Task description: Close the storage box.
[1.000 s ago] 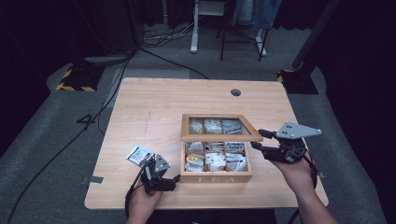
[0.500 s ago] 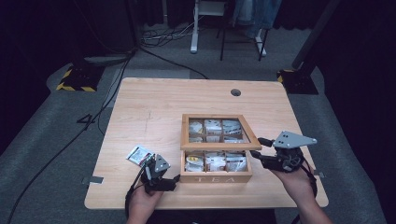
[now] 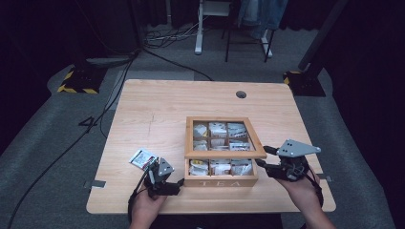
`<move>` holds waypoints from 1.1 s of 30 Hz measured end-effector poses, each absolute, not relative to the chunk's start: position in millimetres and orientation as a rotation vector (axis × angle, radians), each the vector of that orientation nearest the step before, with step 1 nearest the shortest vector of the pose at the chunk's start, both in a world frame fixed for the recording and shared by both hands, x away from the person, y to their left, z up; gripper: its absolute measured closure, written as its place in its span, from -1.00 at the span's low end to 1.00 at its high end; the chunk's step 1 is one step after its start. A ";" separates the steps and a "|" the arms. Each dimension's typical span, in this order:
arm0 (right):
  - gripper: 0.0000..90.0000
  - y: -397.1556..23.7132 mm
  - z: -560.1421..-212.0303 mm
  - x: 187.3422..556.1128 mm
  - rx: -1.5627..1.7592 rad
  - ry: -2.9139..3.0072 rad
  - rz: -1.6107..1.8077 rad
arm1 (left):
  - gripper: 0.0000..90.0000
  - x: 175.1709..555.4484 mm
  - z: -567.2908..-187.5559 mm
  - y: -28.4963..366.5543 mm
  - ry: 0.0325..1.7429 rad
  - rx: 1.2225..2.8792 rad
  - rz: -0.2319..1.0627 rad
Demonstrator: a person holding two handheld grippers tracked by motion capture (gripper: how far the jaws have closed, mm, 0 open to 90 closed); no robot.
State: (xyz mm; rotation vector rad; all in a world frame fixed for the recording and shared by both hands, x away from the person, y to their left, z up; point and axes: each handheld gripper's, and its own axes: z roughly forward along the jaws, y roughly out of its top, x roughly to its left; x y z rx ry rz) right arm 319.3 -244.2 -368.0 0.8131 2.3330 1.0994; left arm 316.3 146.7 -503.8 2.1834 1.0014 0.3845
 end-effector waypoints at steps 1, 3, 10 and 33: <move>0.05 -244.5 -369.5 318.6 0.813 2.338 1.096 | -0.55 316.3 -503.9 146.7 1.001 2.183 0.385; 0.05 -244.6 -370.8 317.9 0.818 2.341 1.096 | -0.55 316.3 -503.9 146.7 1.001 2.183 0.385; 0.06 -245.6 -385.8 313.5 0.856 2.391 1.080 | -0.55 315.9 -503.9 146.4 1.008 2.179 0.388; 0.09 -246.5 -405.8 307.8 0.899 2.476 1.042 | -0.55 316.3 -503.8 146.8 1.000 2.185 0.386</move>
